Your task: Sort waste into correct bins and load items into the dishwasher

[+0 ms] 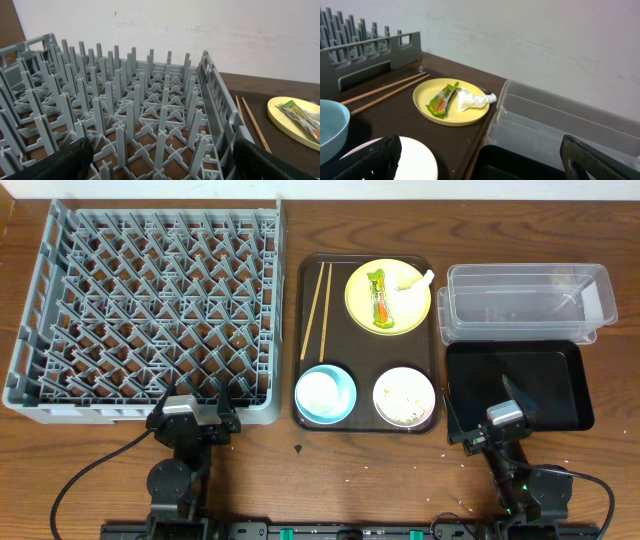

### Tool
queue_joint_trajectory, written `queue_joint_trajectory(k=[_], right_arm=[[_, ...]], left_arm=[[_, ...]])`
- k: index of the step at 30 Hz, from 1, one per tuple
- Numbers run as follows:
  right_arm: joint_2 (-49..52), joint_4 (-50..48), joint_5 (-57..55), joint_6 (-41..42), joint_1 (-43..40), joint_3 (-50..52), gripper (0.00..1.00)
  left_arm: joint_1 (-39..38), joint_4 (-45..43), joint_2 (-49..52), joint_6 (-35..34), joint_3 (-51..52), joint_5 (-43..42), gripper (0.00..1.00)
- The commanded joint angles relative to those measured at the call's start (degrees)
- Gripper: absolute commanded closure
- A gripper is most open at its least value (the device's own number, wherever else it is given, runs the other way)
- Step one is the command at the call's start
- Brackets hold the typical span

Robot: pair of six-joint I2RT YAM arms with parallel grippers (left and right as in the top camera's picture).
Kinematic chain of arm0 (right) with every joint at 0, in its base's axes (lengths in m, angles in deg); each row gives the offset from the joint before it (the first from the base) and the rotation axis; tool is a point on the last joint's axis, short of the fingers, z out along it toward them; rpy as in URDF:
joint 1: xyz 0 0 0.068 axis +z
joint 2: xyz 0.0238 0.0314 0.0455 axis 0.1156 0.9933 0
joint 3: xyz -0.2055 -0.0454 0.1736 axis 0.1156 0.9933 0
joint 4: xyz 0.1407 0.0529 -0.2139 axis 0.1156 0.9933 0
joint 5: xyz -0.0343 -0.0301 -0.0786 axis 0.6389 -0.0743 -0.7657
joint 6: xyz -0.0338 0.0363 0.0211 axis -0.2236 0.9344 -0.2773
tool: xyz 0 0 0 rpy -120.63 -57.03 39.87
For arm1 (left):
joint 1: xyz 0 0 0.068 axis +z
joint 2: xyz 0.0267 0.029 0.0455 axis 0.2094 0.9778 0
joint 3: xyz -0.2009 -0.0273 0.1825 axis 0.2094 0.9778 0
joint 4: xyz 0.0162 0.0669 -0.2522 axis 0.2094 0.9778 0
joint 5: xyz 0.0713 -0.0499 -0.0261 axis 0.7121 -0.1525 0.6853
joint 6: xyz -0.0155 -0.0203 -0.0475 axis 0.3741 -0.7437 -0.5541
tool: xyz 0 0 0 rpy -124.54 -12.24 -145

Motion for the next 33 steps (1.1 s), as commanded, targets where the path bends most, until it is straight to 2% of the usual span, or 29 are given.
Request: queue_joint_trajectory(k=[1, 15, 19, 23, 26, 28, 33], right_arm=[[-0.31, 0.24, -0.39, -0.39, -0.85, 0.09, 0.01], [-0.31, -0.11, 1.18, -0.17, -0.81, 0.09, 0.01], [-0.31, -0.42, 3.34, -0.15, -0.81, 0.09, 0.01], [-0.31, -5.6, 9.81, 1.18, -0.81, 0.09, 0.01], [-0.31, -6.69, 9.9, 7.82, -0.81, -0.79, 0.01], [0.11, -6.01, 9.66, 10.75, -0.81, -2.36, 0.01], [5.55, -1.33, 8.98, 11.02, -0.81, -9.44, 0.01]], left_arm=[[-0.17, 2.56, 0.0, 0.55, 0.92, 0.5, 0.1], [-0.13, 1.46, 0.0, 1.18, 0.92, 3.19, 0.09], [-0.15, 1.44, 0.0, 1.18, 0.92, -0.76, 0.1], [-0.15, 0.72, 0.0, 1.18, 0.92, -6.88, 0.1], [-0.13, -2.86, 0.0, 0.52, 0.13, -12.22, 0.1], [-0.13, -3.04, 0.11, -1.14, -1.9, -13.0, 0.1], [-0.13, 1.81, 5.16, -0.94, -10.78, -12.98, 0.1]])
